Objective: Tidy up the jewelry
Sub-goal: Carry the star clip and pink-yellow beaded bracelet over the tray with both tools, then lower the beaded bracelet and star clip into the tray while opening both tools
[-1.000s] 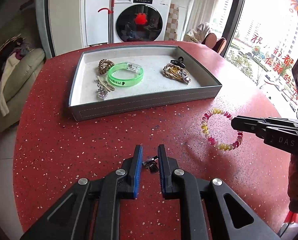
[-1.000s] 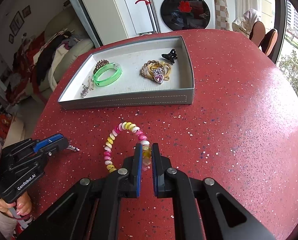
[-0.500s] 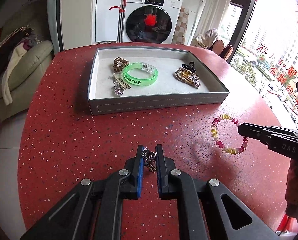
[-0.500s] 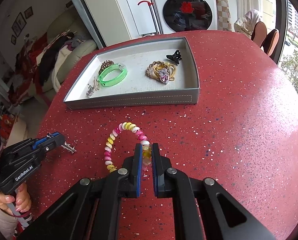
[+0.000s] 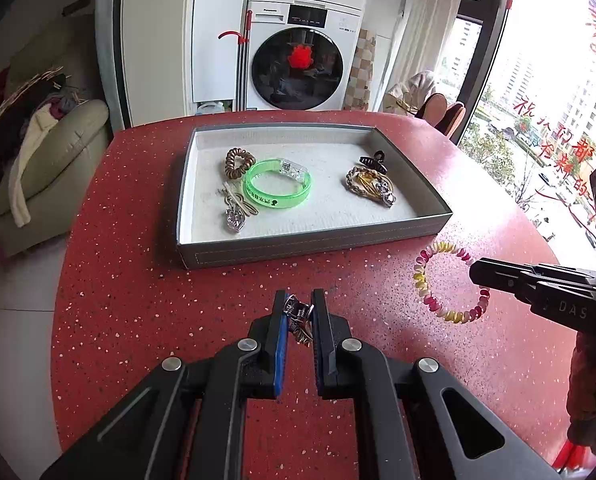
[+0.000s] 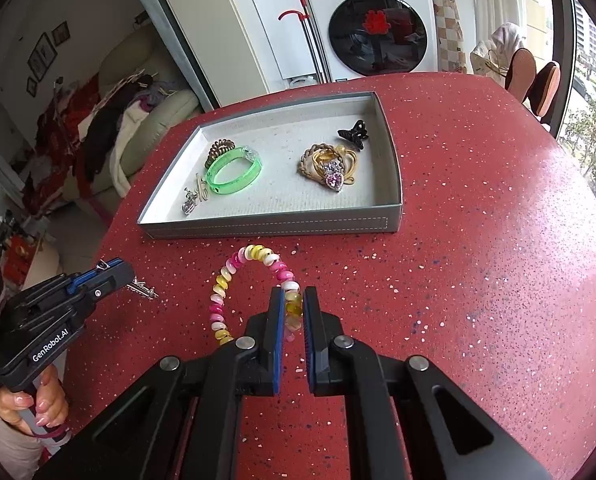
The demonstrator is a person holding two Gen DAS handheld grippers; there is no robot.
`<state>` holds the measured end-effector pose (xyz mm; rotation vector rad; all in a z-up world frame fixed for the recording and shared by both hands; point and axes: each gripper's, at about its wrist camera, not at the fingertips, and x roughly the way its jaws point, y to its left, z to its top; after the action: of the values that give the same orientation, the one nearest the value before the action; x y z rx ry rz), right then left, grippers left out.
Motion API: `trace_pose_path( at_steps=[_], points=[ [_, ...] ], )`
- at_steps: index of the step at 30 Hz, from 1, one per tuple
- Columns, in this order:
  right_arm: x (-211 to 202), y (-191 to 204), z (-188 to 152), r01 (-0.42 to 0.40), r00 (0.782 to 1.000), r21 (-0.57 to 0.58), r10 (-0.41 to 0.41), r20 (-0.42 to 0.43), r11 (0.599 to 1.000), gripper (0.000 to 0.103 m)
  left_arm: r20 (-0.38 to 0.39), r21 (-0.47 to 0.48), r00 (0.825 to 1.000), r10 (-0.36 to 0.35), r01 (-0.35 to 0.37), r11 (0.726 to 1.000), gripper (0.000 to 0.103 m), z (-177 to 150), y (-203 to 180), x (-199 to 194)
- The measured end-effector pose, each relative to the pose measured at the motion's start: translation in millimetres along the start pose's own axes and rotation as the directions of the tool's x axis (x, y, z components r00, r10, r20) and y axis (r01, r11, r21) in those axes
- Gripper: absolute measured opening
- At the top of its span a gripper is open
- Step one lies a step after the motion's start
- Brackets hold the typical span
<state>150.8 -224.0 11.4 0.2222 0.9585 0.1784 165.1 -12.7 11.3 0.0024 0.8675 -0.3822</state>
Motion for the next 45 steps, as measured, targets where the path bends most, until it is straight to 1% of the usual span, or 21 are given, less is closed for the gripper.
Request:
trace_pose_path(
  at_steps=[11, 20, 24, 30, 38, 45],
  points=[
    [4.1, 4.4, 27.2, 0.002, 1.000, -0.017, -0.002, 0.014, 1.000, 0.010, 0.029, 0.007, 1.000, 0.010, -0.011, 1.000, 0.029, 21.2, 1.7, 4.4],
    [17.0, 2.5, 60.1, -0.006, 1.000, 0.005, 0.006, 0.030, 1.000, 0.010, 0.059, 0.010, 0.998, 0.029, -0.029, 1.000, 0.029, 49.3, 8.8, 12.3],
    [25.4, 2.3, 72.1, 0.002, 0.999, 0.009, -0.003, 0.032, 1.000, 0.010, 0.071, 0.008, 0.997, 0.035, -0.035, 0.999, 0.029, 63.6, 10.8, 17.9],
    [40.3, -3.1, 86.6, 0.030, 0.999, 0.021, -0.031, 0.034, 0.999, 0.010, 0.071, 0.003, 0.996, 0.050, -0.050, 0.999, 0.029, 81.9, 11.2, 35.9],
    [64.1, -22.1, 102.7, 0.075, 0.997, 0.081, -0.078, 0.028, 0.994, 0.010, 0.058, -0.014, 0.996, 0.071, -0.070, 0.997, 0.029, 102.8, 13.1, 63.1],
    [81.5, -26.5, 111.1, 0.093, 0.995, 0.086, -0.095, 0.028, 0.992, 0.010, 0.048, 0.000, 0.992, 0.115, -0.115, 0.993, 0.029, 114.0, 6.9, 88.3]
  ],
)
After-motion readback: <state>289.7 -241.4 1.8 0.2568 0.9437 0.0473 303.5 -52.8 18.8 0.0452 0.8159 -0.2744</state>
